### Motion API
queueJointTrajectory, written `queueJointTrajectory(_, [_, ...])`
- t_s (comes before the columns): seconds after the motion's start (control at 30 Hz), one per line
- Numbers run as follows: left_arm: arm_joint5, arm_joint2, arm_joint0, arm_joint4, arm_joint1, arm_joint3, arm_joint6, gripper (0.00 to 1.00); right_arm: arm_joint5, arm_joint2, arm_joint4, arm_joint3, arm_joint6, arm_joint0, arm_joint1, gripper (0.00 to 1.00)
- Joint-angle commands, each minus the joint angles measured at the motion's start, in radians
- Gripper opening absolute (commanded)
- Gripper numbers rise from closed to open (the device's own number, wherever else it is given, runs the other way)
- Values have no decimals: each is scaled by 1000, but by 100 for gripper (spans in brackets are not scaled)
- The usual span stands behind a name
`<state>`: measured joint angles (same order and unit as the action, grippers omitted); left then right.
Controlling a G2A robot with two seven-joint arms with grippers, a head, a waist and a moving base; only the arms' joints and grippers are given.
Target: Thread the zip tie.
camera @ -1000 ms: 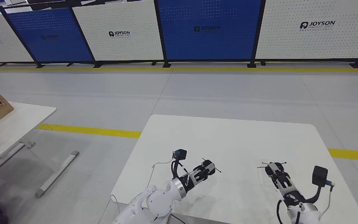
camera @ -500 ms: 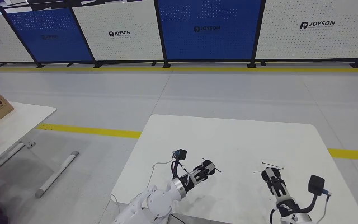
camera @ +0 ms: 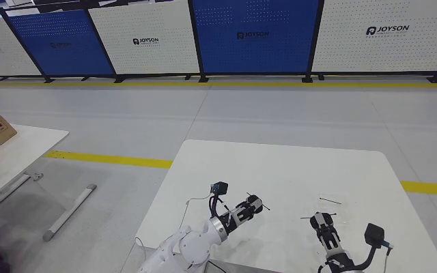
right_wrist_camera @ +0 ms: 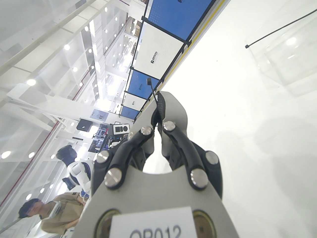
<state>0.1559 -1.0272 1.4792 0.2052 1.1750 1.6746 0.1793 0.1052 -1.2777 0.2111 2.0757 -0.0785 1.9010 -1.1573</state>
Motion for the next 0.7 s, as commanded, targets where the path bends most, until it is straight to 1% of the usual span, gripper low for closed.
queueJointTrajectory(0.0, [0,0,0,0,0,0,0,0,-13,-1,-11,-23,11,-11,-1,0])
queueJointTrajectory(0.1, [0,0,0,0,0,0,0,0,-59,-14,-39,-79,30,-35,-3,0])
queueJointTrajectory(0.2, [0,0,0,0,0,0,0,0,-107,-41,-104,-132,78,-57,-3,0])
queueJointTrajectory(0.3, [0,0,0,0,0,0,0,0,-129,-60,-120,-165,120,-83,-2,0])
queueJointTrajectory(0.4, [0,0,0,0,0,0,0,0,-142,-60,-100,-185,142,-110,-2,0])
queueJointTrajectory(0.47, [0,0,0,0,0,0,0,0,-144,-34,-63,-189,156,-121,-4,0])
queueJointTrajectory(0.67, [0,0,0,0,0,0,0,0,-142,-30,-53,-189,158,-123,-4,0])
